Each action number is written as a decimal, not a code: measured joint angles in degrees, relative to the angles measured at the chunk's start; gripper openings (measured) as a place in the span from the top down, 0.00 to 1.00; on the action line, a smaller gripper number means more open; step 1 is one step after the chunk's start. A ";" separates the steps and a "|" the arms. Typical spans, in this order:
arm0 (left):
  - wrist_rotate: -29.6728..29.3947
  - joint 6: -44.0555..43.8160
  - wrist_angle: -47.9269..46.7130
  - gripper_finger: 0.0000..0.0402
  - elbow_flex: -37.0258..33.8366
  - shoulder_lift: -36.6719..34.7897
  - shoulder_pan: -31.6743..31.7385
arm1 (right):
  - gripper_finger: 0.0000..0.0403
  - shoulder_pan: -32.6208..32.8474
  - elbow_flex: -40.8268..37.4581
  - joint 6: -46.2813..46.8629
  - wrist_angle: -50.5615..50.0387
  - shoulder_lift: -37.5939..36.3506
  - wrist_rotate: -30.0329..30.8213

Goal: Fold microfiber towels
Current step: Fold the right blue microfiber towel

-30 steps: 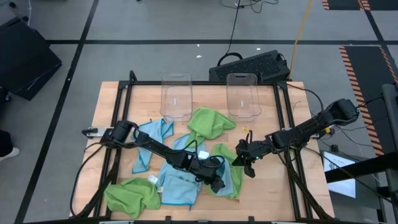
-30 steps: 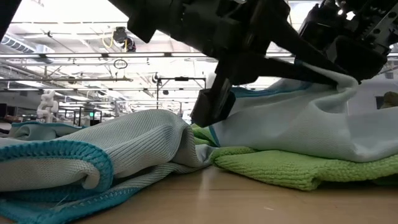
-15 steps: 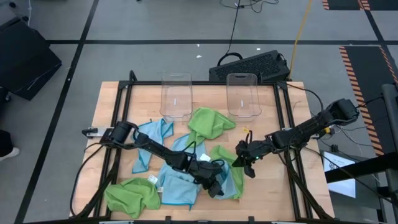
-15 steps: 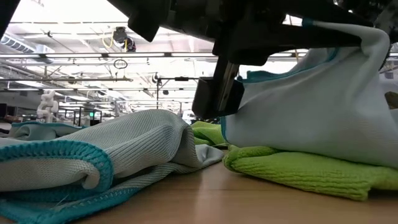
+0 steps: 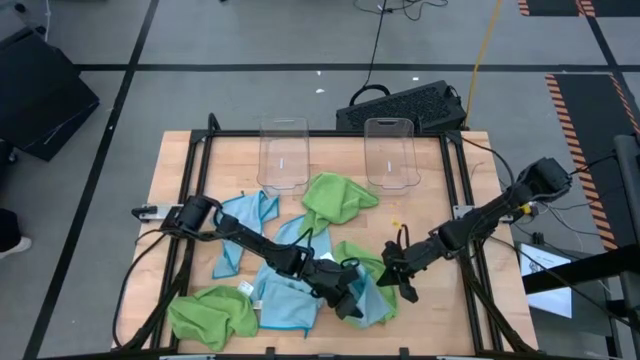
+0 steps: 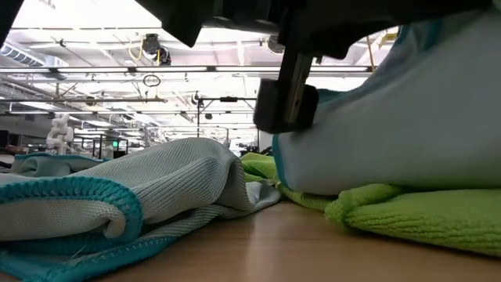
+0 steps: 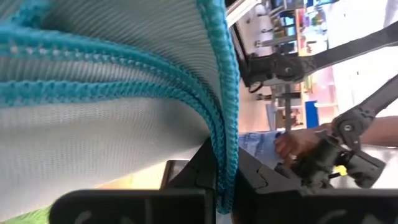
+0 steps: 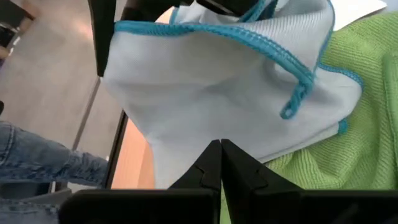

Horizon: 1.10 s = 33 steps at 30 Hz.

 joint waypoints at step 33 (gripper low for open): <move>-9.29 3.39 0.04 0.63 0.00 0.35 0.36 | 1.00 -2.19 0.00 1.11 -6.21 -0.09 -0.43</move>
